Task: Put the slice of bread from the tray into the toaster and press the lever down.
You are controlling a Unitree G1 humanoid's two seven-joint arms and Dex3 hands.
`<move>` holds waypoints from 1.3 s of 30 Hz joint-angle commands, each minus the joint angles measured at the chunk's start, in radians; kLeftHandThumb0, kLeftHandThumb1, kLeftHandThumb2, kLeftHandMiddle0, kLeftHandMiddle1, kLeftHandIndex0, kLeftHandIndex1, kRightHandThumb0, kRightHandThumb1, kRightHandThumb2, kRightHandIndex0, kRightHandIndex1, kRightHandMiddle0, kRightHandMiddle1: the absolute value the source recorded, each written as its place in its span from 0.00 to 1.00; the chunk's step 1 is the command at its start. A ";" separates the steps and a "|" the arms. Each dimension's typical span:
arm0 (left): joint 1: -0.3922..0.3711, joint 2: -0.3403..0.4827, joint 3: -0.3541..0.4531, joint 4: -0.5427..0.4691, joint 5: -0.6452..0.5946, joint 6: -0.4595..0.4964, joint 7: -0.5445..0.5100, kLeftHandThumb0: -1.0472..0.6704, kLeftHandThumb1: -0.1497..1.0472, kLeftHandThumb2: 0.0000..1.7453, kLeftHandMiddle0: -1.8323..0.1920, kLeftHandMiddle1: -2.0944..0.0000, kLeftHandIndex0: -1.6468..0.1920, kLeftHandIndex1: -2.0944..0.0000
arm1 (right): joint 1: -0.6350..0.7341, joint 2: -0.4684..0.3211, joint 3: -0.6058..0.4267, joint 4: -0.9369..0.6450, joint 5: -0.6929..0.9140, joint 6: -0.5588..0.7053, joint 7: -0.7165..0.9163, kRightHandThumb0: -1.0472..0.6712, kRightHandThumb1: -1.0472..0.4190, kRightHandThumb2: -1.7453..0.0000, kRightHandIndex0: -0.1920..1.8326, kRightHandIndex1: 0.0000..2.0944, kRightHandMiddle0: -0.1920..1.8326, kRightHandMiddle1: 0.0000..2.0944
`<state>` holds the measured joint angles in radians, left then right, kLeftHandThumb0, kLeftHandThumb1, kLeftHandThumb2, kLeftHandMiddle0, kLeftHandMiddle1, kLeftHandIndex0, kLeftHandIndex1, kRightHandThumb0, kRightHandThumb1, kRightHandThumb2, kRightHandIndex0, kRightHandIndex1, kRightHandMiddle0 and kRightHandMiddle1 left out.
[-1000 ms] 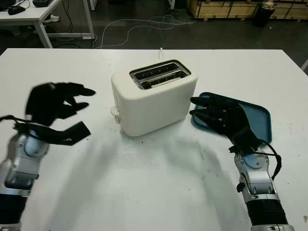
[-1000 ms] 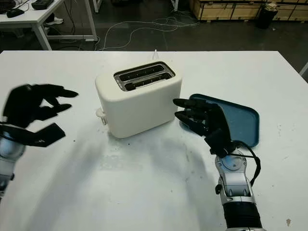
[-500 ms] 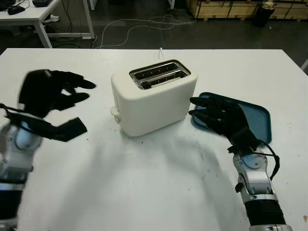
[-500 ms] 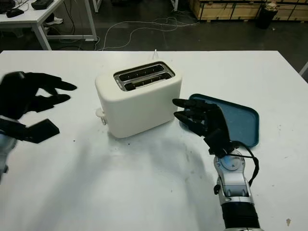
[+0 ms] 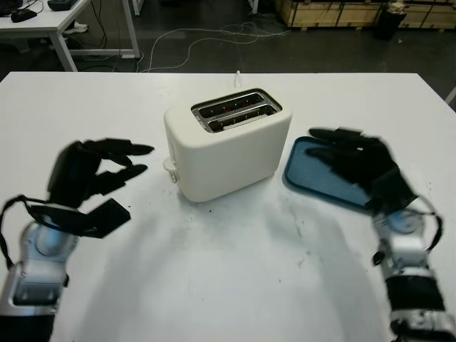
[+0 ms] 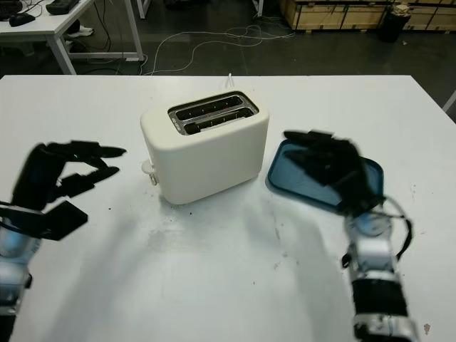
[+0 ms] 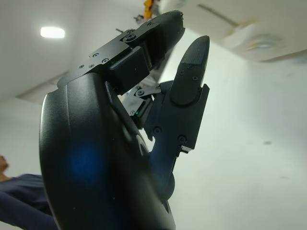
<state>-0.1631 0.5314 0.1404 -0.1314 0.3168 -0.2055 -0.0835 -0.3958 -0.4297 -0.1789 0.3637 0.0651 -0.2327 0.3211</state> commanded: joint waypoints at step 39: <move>-0.310 0.178 -0.121 0.176 0.121 0.004 -0.162 0.40 0.76 0.00 0.39 0.64 0.21 0.98 | -0.439 -0.209 0.296 0.278 -0.413 -0.052 0.069 0.27 0.17 1.00 0.59 0.09 0.57 0.01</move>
<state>-0.4633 0.6918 0.0257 0.0383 0.4319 -0.1905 -0.2394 -0.8141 -0.6257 0.1128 0.6270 -0.3463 -0.2631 0.3959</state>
